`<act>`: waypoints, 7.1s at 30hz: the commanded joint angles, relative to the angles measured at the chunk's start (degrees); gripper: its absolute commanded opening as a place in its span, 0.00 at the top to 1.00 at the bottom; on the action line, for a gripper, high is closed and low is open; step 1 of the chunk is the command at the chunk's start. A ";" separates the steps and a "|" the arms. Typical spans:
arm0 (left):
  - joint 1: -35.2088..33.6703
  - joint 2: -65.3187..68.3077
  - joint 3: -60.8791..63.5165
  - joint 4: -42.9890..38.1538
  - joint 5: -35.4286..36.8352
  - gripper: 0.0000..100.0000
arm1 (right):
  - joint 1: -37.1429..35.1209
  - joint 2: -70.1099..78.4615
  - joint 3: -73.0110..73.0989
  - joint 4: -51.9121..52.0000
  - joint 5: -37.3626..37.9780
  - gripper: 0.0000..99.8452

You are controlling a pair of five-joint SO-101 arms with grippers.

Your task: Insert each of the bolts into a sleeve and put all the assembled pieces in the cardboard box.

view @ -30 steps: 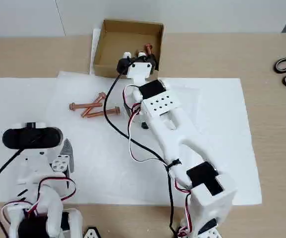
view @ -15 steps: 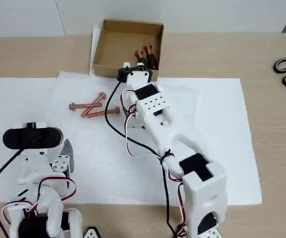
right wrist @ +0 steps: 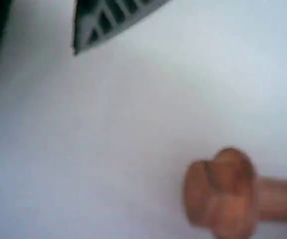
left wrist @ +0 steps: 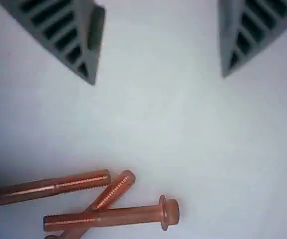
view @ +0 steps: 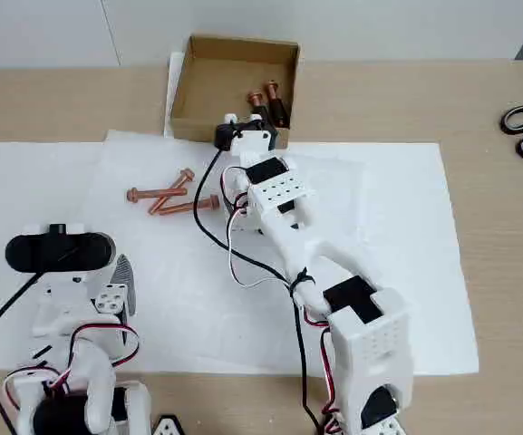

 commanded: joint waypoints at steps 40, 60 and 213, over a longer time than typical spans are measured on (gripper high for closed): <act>0.09 0.00 -0.13 -1.14 0.00 0.84 | 20.26 -12.44 -6.07 31.52 -0.18 1.00; 0.09 0.00 -0.13 -1.14 0.00 0.84 | 20.26 1.98 -6.24 26.24 -0.18 0.99; 0.18 0.35 -0.13 -1.05 -0.09 0.84 | 21.76 7.16 -12.13 14.81 27.16 0.93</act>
